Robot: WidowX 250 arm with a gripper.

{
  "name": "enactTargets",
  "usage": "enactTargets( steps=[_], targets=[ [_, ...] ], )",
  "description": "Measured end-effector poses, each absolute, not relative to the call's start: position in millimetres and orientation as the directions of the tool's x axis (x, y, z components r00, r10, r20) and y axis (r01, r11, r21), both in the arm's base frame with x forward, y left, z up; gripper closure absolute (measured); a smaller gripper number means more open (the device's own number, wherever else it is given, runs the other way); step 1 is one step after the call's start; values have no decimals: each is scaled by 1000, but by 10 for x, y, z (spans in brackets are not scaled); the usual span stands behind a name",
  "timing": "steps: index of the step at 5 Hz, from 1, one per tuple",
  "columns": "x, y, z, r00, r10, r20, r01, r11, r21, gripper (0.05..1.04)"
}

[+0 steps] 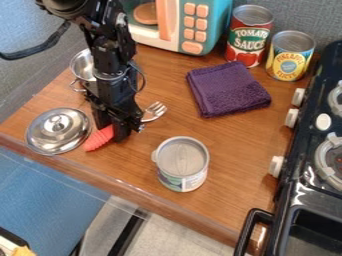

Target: Pick up the red fork and place it on the purple napkin

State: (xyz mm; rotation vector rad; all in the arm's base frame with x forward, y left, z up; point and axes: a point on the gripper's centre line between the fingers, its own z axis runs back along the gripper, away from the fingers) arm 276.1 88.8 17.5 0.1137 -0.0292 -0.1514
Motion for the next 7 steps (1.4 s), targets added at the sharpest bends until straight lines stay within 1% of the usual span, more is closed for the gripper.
enactTargets(
  steps=[1, 2, 3, 4, 5, 6, 7],
  targets=[
    [2740, 908, 277, 993, -117, 21, 114, 989, 98, 694],
    [2991, 808, 513, 994, -85, 72, 80, 995, 66, 695],
    [3284, 512, 783, 987, -98, 125, 93, 994, 50, 695],
    [3548, 226, 975, 982, -90, 167, 86, 996, 30, 697],
    [3732, -38, 909, 983, -95, 160, 90, 995, 38, 697],
    [3823, -104, 717, 988, -87, 126, 80, 995, 61, 697],
    [3839, -55, 550, 993, -72, 94, 64, 994, 86, 697]
  ],
)
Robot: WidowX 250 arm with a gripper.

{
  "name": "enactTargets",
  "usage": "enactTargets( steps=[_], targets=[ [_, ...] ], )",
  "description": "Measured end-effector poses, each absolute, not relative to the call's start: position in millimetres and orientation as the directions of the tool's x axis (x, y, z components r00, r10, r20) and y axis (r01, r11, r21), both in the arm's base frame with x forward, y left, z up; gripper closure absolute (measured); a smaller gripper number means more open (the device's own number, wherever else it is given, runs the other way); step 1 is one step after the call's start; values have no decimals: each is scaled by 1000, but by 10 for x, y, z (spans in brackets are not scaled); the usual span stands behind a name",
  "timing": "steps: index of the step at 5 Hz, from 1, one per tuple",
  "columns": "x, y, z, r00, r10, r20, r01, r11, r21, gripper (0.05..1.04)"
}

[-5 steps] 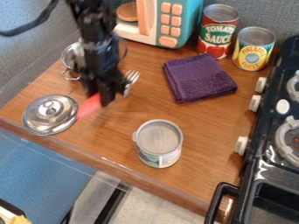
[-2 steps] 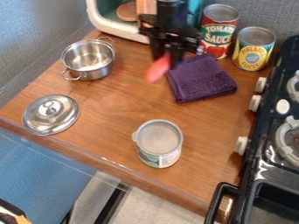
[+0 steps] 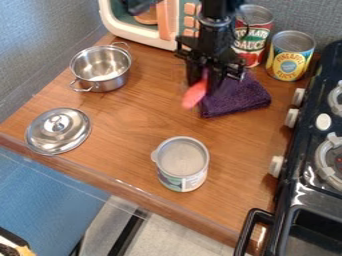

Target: Pick up the red fork and place it on the purple napkin

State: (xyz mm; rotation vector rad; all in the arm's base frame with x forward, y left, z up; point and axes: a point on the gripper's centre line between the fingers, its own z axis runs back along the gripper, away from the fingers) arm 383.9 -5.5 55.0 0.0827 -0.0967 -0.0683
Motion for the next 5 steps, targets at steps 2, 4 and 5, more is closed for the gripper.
enactTargets(
  steps=[2, 4, 5],
  targets=[
    [3891, -50, 376, 996, -57, 68, 51, 994, 93, 635],
    [3854, -18, 530, 996, -54, 72, 46, 993, 112, 92],
    [3797, 99, 820, 993, -36, 114, 23, 994, 108, 79]
  ],
)
